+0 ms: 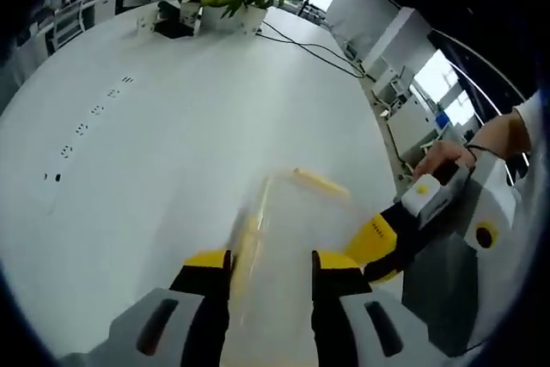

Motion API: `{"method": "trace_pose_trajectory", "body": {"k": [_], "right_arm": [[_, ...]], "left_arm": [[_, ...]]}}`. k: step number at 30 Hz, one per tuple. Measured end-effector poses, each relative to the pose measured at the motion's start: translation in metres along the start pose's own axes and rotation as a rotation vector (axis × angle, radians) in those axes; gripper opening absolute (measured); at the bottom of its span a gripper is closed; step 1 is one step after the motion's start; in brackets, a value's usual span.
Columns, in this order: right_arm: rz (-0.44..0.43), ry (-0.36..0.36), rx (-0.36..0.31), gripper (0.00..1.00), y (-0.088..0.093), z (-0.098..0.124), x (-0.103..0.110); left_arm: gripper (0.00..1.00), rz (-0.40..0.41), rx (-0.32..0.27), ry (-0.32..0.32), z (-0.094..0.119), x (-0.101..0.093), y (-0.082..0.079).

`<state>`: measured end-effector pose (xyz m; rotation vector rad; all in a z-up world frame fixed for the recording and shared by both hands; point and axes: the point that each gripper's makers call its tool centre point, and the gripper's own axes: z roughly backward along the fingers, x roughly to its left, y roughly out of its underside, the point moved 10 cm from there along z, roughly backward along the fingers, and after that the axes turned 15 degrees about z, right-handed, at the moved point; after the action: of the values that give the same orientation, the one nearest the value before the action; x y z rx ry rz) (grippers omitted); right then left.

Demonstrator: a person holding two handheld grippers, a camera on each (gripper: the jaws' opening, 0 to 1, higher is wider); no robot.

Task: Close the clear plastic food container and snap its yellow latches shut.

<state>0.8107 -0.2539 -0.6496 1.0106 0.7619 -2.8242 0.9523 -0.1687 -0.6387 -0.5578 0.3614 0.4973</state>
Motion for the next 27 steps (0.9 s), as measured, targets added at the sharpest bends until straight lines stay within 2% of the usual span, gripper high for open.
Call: {"method": "trace_pose_trajectory", "body": {"k": [2, 5, 9, 15, 19, 22, 27], "right_arm": [[-0.011, -0.009, -0.002, 0.31, 0.0, 0.002, -0.002], [-0.008, -0.008, 0.003, 0.33, -0.001, 0.004, -0.003], [-0.041, -0.013, 0.004, 0.36, 0.0, 0.009, -0.004], [-0.086, -0.008, 0.013, 0.39, 0.003, 0.016, -0.006], [-0.12, -0.003, 0.023, 0.41, 0.008, 0.021, -0.009], [-0.142, -0.001, 0.029, 0.42, 0.01, 0.023, -0.009], [-0.158, 0.001, 0.033, 0.44, 0.012, 0.027, -0.01]], "left_arm": [[0.37, 0.009, -0.034, -0.008, 0.004, 0.001, -0.001], [0.37, 0.029, -0.078, -0.009, 0.011, 0.001, -0.003], [0.37, 0.031, -0.107, -0.012, 0.02, -0.006, 0.0], [0.37, 0.038, -0.17, -0.028, 0.031, -0.022, 0.019], [0.38, 0.013, -0.184, -0.058, 0.035, -0.028, 0.033], [0.41, 0.024, -0.202, -0.065, 0.037, -0.029, 0.039], [0.44, 0.048, -0.27, -0.087, 0.039, -0.036, 0.051]]}}
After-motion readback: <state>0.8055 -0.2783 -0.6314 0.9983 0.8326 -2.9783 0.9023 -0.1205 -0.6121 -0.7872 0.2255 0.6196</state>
